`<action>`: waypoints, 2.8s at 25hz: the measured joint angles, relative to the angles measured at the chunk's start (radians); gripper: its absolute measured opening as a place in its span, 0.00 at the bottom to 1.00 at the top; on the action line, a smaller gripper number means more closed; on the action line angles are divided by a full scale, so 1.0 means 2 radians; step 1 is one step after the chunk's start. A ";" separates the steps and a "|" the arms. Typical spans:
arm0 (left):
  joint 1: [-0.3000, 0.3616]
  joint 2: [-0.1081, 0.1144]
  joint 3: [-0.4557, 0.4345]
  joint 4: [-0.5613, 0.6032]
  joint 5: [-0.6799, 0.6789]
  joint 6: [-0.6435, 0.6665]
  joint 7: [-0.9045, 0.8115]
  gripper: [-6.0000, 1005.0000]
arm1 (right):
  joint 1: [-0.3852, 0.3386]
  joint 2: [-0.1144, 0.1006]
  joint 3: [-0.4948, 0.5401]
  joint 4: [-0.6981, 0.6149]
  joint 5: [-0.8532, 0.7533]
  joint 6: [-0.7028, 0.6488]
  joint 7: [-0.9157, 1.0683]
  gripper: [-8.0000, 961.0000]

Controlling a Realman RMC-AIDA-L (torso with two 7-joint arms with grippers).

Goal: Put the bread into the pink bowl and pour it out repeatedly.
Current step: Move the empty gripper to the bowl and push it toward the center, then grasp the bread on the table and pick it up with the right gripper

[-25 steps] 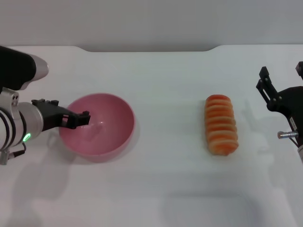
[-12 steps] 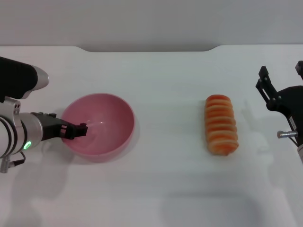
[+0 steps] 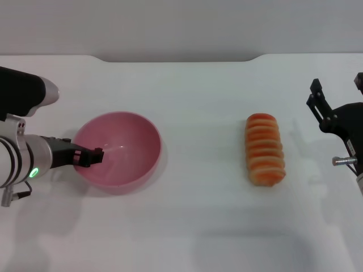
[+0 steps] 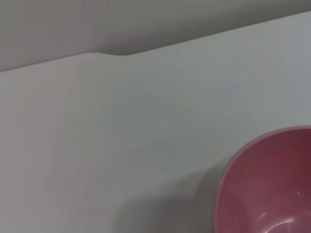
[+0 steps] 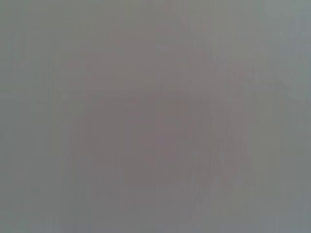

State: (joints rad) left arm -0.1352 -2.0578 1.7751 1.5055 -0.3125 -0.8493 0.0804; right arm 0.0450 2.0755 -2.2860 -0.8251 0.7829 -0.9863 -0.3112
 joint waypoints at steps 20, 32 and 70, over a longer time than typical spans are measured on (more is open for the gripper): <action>-0.007 0.000 -0.011 -0.002 -0.030 0.006 0.007 0.22 | -0.001 0.000 0.004 -0.004 -0.001 0.000 0.000 0.76; -0.017 0.001 -0.017 0.004 -0.040 0.008 0.008 0.05 | -0.011 -0.004 0.042 -0.079 -0.002 0.119 -0.018 0.75; -0.061 0.000 -0.022 -0.002 -0.044 0.004 0.007 0.05 | 0.073 0.000 0.224 -0.216 -0.144 0.728 0.145 0.72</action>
State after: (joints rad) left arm -0.2578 -2.0585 1.7315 1.5017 -0.4003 -0.8412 0.0948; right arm 0.1910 2.0755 -1.8383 -1.2574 0.4949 0.4699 -0.0216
